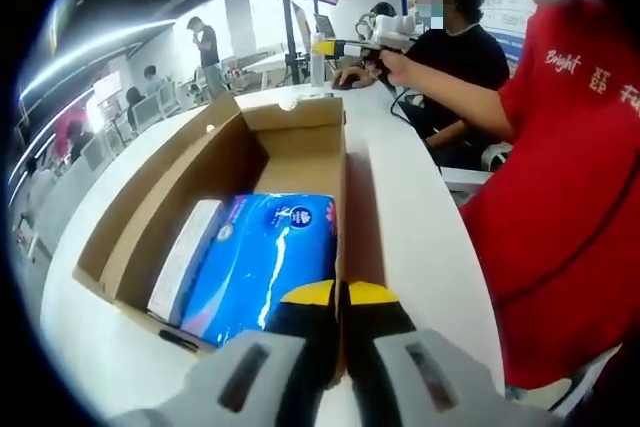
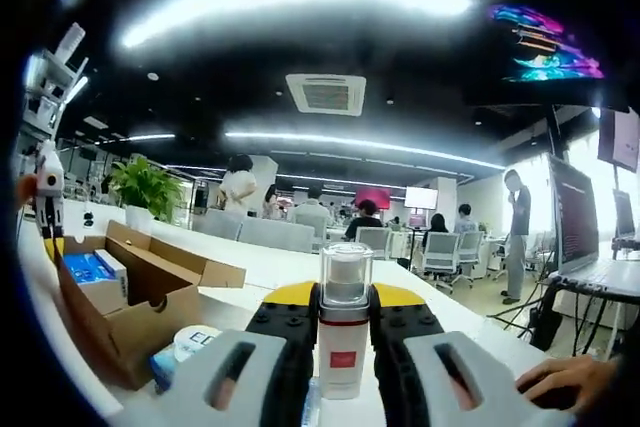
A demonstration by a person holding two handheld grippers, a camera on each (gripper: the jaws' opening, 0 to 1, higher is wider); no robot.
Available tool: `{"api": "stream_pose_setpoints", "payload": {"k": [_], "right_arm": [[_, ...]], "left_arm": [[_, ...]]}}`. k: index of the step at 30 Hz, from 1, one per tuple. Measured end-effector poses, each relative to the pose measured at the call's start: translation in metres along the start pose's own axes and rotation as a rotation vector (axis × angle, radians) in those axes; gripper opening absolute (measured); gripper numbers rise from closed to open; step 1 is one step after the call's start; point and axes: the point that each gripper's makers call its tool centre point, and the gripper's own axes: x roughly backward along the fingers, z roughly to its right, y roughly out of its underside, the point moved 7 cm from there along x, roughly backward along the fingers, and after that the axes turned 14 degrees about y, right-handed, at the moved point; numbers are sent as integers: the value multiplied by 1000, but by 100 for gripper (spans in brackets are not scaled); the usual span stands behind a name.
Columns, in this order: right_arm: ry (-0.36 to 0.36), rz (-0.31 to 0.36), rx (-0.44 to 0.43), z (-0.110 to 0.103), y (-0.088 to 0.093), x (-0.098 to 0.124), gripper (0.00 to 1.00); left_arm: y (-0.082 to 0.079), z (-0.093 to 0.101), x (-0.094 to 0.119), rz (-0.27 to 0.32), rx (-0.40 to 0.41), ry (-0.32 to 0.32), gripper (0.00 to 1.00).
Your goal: Operate the shoe box by opening the lid, removing the specified soft item, and placing it in the target area until the item is outside and the box remains undamaged.
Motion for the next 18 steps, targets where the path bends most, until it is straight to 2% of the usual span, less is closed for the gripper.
{"api": "stream_pose_setpoints", "payload": {"k": [1,5,11,12,14,18], "right_arm": [[-4,-11,-41,0,1,0,19],[21,1,-1,5,4,0,19],[5,32,38,8,10,-1,19],[-1,33,36,9,10,-2,19],[-18,42,-23,8,11,-2,19],[3,15,27,11,17,-3,19]], "left_arm": [[0,0,0,0,1,0,2],[0,0,0,0,1,-3,2],[0,0,0,0,6,-6,2],[0,0,0,-1,5,-8,2],[0,0,0,-2,6,-8,2],[0,0,0,-4,9,-8,2]]}}
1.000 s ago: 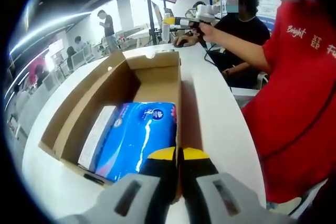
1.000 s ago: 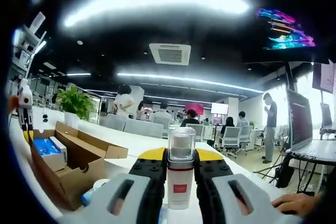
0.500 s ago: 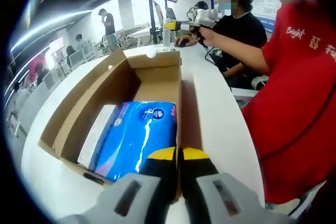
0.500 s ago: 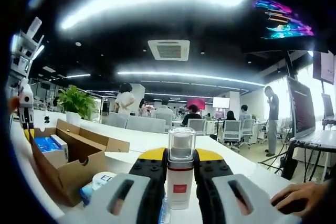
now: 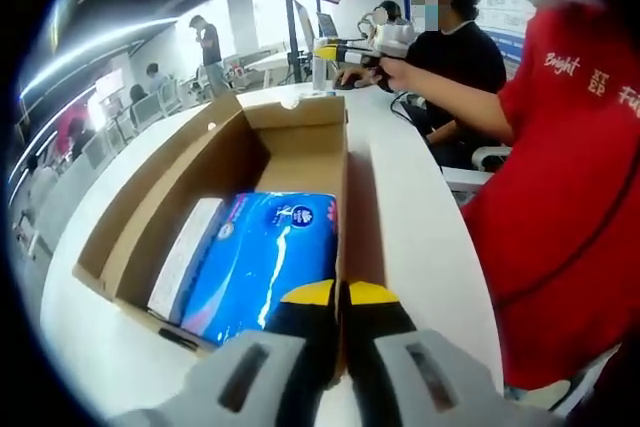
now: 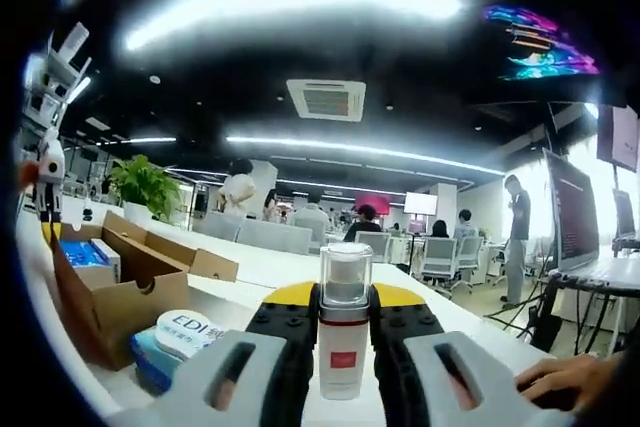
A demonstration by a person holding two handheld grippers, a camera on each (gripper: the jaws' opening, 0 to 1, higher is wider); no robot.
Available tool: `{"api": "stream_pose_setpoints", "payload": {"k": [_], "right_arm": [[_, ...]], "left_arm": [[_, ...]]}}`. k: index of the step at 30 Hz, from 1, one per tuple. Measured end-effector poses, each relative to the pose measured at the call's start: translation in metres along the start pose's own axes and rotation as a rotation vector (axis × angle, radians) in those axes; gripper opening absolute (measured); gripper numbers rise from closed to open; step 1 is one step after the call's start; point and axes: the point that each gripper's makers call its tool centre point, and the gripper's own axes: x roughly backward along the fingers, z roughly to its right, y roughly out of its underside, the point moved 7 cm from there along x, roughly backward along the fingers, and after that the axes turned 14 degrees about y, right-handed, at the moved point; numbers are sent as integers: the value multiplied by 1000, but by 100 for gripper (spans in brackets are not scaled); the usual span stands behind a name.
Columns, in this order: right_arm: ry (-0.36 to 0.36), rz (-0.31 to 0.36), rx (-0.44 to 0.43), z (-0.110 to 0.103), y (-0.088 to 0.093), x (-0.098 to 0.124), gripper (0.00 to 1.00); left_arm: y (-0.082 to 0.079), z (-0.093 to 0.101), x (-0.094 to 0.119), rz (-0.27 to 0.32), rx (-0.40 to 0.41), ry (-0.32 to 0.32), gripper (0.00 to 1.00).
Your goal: Operate the shoe box by opening the lid, removing the specified soft item, and placing it in the target area until the item is outside and the box remains undamaged.
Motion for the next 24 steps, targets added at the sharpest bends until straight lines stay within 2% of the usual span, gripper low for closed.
{"api": "stream_pose_setpoints", "payload": {"k": [2,14,16,22,24], "right_arm": [[-8,-8,-33,0,2,0,19],[-9,-42,-35,-3,14,0,19],[-10,-48,-57,-1,17,-2,19],[2,-54,-66,3,22,-5,19],[14,-47,-36,4,23,-5,19]], "left_arm": [[0,0,0,0,0,-1,2],[0,0,0,-14,0,8,2],[0,0,0,-14,0,8,2],[-1,0,0,-25,3,5,2],[0,0,0,-24,-1,2,2]]}}
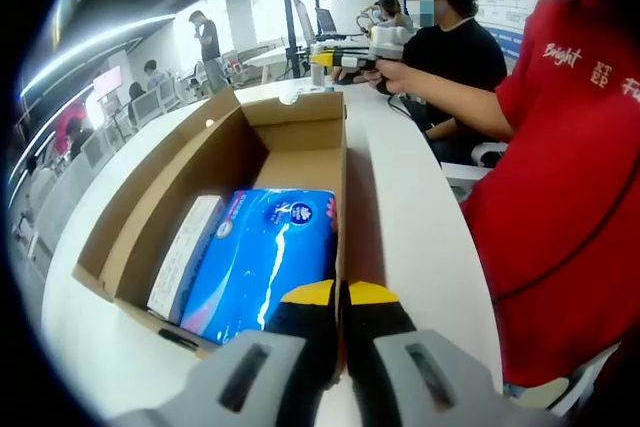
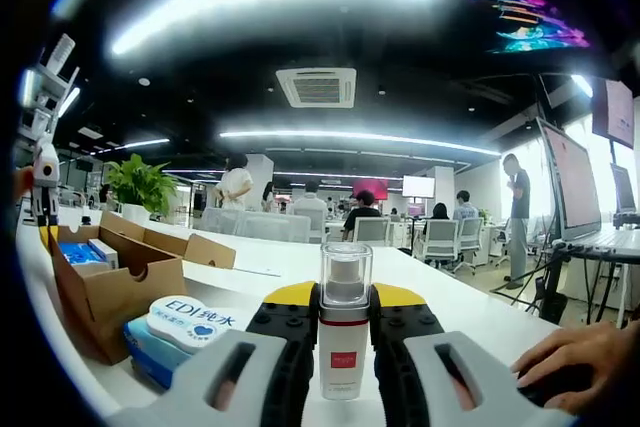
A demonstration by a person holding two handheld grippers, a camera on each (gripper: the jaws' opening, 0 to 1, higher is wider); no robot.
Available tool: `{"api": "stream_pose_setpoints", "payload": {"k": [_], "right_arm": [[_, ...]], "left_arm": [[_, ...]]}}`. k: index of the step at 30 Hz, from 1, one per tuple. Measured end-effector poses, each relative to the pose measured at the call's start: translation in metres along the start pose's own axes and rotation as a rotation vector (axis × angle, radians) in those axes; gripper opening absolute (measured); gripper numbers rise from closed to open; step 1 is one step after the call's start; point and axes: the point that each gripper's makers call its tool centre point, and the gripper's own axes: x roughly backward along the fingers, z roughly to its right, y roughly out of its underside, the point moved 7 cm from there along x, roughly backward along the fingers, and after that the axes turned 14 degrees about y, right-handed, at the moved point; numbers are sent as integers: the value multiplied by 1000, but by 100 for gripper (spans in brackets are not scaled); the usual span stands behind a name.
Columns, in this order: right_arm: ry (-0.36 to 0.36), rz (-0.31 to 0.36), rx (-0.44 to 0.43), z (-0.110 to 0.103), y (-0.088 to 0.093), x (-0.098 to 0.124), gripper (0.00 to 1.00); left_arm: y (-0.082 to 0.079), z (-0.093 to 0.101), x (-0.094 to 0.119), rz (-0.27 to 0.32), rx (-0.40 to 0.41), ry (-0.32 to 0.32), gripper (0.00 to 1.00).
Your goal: Operate the shoe box by opening the lid, removing the specified soft item, and placing it in the target area until the item is outside and the box remains undamaged.
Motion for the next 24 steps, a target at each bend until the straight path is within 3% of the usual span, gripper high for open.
{"api": "stream_pose_setpoints", "payload": {"k": [7,13,14,16,24], "right_arm": [[5,-15,15,4,6,0,19],[-2,-74,29,3,19,1,19],[-12,-43,33,1,17,1,19],[3,-58,-7,1,18,3,19],[7,-56,-28,4,18,5,19]], "left_arm": [[1,-1,0,-3,-2,-2,2],[1,-1,0,2,-5,-12,3],[1,-1,0,1,-5,-12,3],[1,-1,0,0,-4,-10,2],[0,-2,1,-2,0,1,2]]}}
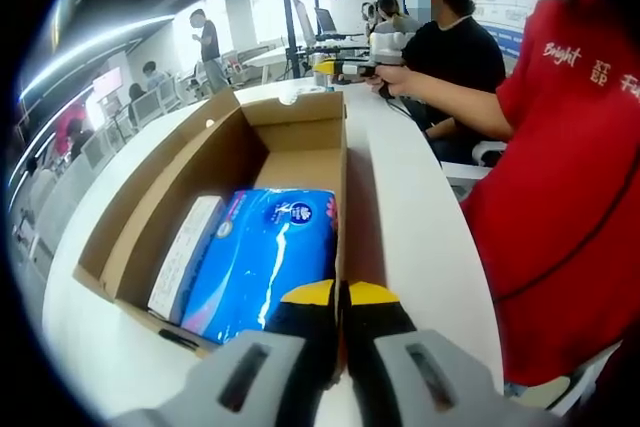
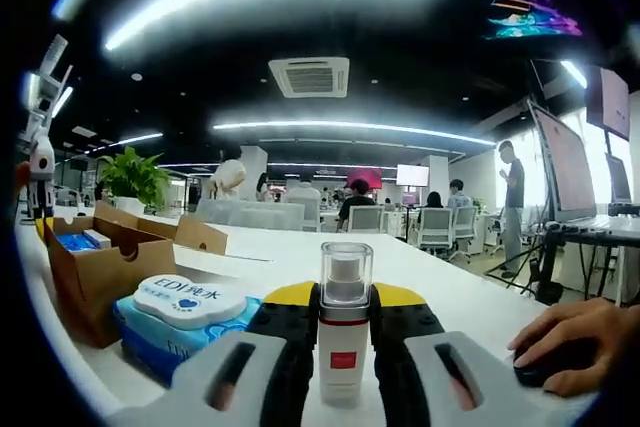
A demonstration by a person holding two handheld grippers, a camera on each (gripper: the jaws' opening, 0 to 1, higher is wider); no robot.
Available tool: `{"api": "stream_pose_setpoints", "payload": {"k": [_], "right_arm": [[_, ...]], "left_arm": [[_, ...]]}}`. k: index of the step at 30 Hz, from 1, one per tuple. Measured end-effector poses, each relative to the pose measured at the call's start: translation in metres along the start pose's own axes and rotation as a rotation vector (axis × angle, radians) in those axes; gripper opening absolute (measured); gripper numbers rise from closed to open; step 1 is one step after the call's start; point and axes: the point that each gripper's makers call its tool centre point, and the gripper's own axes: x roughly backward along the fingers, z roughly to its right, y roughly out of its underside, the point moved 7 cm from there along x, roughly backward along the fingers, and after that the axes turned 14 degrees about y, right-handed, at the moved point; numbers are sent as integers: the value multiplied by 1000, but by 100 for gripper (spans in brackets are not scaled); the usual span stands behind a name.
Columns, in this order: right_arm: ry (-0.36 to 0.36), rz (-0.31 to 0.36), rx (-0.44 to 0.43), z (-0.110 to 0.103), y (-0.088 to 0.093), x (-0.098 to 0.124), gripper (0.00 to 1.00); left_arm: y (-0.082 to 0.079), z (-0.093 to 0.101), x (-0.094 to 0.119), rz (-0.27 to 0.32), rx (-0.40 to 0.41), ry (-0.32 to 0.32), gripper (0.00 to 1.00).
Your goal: Operate the shoe box by opening the lid, removing the specified soft item, and placing it in the target area until the item is outside and the box remains undamaged.
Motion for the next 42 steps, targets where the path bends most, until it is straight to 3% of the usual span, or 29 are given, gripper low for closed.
{"api": "stream_pose_setpoints", "payload": {"k": [18,29,42], "right_arm": [[-23,-71,-97,6,3,-3,21],[-18,-81,-54,4,2,0,40],[-8,-44,-20,-2,-30,7,56]], "left_arm": [[1,0,0,-4,2,1,2],[1,0,-1,-9,2,2,2],[1,0,-1,-14,12,7,2]]}}
